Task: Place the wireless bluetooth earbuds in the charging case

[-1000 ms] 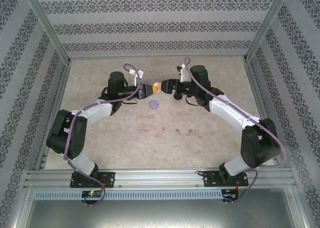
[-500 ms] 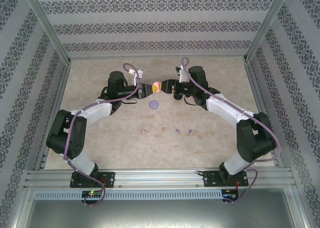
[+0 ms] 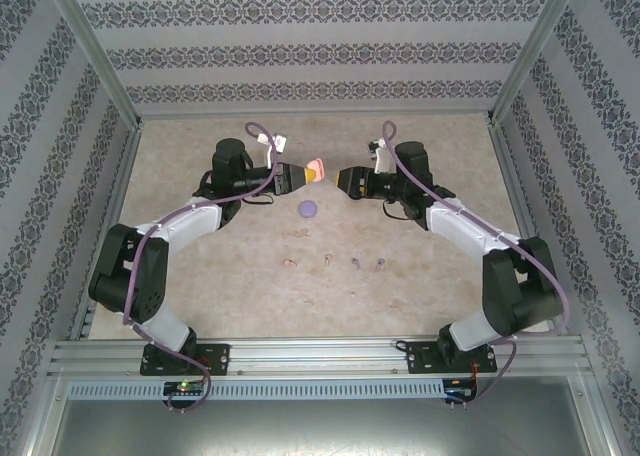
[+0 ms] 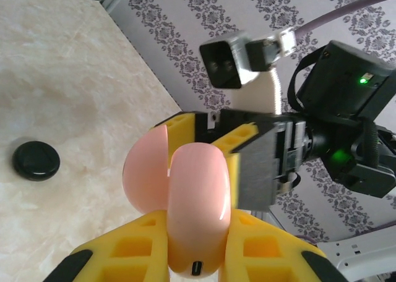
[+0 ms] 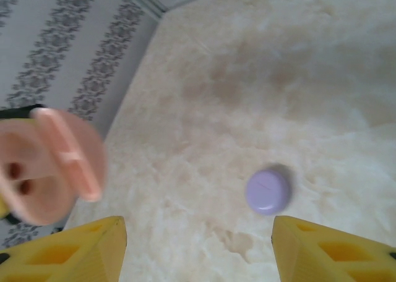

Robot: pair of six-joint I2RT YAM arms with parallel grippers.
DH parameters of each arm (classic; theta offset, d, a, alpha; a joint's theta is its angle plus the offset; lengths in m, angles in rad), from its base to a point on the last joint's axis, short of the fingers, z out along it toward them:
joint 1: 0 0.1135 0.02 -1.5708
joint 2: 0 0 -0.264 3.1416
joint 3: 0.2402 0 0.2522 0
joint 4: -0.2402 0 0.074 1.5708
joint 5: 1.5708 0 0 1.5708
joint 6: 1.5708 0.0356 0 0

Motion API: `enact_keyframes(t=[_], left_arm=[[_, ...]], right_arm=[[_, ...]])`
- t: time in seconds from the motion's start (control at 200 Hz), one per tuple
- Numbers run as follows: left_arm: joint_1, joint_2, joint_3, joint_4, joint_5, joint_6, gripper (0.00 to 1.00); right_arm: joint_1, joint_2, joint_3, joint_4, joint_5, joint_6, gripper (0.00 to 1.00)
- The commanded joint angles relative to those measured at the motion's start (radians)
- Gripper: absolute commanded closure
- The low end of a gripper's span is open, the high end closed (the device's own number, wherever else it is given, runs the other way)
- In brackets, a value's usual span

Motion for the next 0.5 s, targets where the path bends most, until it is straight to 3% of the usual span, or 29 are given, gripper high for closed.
enact_keyframes(t=[0.0,0.495], left_arm=[[0.002,0.024,0.047,0.057,0.076,-0.016,1.0],[0.0,0.05,0.063,0.087,0.099,-0.045,1.0]], right_arm=[[-0.003,-0.016,0.012,0.056,-0.115,-0.046,0.37],[0.006,0.042,0.079,0.089,-0.142,-0.012,0.43]])
